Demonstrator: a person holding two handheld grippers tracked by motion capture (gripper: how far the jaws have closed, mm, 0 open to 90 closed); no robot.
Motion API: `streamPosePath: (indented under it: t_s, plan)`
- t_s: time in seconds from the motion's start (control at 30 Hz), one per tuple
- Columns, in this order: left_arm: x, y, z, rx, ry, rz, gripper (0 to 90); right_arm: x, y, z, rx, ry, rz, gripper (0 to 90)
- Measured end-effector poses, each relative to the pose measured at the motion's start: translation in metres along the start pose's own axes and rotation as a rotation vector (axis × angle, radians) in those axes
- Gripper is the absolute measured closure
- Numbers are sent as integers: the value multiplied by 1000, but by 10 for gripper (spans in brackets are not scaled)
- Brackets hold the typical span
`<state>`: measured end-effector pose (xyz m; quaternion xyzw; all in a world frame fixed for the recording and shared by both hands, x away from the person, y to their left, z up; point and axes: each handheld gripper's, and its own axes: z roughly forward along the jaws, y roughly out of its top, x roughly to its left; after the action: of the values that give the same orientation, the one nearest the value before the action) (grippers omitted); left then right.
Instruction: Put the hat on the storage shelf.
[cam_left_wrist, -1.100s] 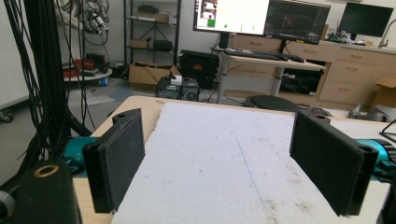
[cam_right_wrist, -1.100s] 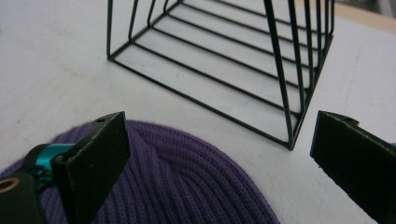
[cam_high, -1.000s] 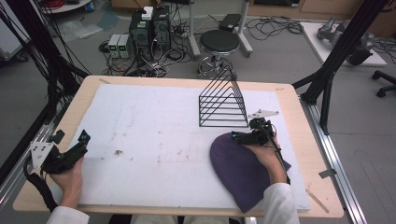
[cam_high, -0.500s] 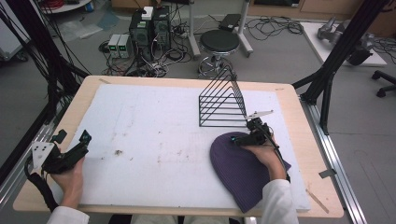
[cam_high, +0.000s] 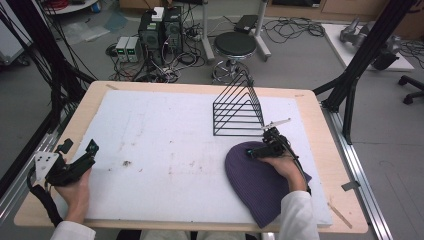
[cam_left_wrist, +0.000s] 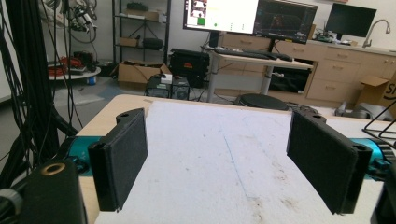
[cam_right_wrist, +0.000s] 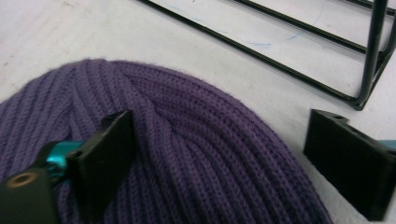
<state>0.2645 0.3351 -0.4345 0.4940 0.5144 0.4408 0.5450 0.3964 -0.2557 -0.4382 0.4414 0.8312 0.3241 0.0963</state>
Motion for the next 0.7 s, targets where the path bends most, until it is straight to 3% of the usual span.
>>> streamPosePath:
  t_s: [0.17,0.33,0.5,0.57,0.7]
  plan:
    - [1,0,1,2,0,1,226,6,0,-2,17,-10,-32,252]
    - [2,0,0,-1,7,-6,227,14,0,-5,20,3,-53,462]
    - [2,0,0,0,6,-6,228,20,-2,-7,15,9,-46,594]
    - [2,0,0,1,8,-3,231,23,-3,-8,19,13,-17,674]
    - [3,0,0,5,14,-5,232,27,-2,-9,26,-11,-37,722]
